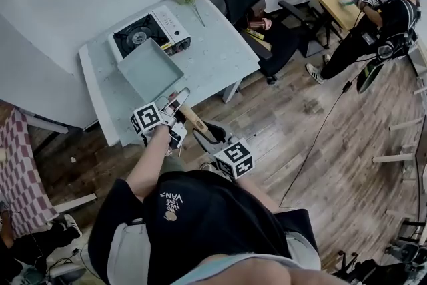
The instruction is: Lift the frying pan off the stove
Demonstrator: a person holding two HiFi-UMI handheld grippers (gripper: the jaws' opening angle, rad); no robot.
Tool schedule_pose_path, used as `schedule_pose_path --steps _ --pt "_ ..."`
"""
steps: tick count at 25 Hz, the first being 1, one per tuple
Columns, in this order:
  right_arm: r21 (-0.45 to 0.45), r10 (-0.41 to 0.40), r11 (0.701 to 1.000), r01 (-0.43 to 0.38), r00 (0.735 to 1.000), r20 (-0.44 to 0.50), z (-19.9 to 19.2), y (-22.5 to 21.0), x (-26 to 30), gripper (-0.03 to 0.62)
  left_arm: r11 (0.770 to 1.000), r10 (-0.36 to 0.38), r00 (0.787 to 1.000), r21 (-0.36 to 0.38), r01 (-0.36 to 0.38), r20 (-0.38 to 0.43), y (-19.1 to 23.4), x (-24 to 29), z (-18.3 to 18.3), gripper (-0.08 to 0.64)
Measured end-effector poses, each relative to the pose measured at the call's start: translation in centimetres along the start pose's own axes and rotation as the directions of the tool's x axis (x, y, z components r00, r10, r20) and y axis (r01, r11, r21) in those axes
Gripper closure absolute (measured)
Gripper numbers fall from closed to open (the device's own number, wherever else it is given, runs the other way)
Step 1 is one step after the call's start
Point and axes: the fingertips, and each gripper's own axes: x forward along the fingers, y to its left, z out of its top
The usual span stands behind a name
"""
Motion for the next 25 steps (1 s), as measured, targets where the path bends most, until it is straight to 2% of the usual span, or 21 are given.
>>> schedule_pose_path --steps 11,25 --pt "-0.004 0.003 1.0 -0.003 1.0 0.007 -0.3 3.9 0.7 0.457 1.0 -0.001 1.0 0.002 0.001 -0.008 0.0 -3.9 0.4 0.379" --pt "0.01 -0.035 0.999 0.035 0.999 0.001 0.0 12.3 7.7 0.457 1.0 -0.009 0.999 -0.008 0.008 -0.041 2.9 -12.4 6.1 0.379"
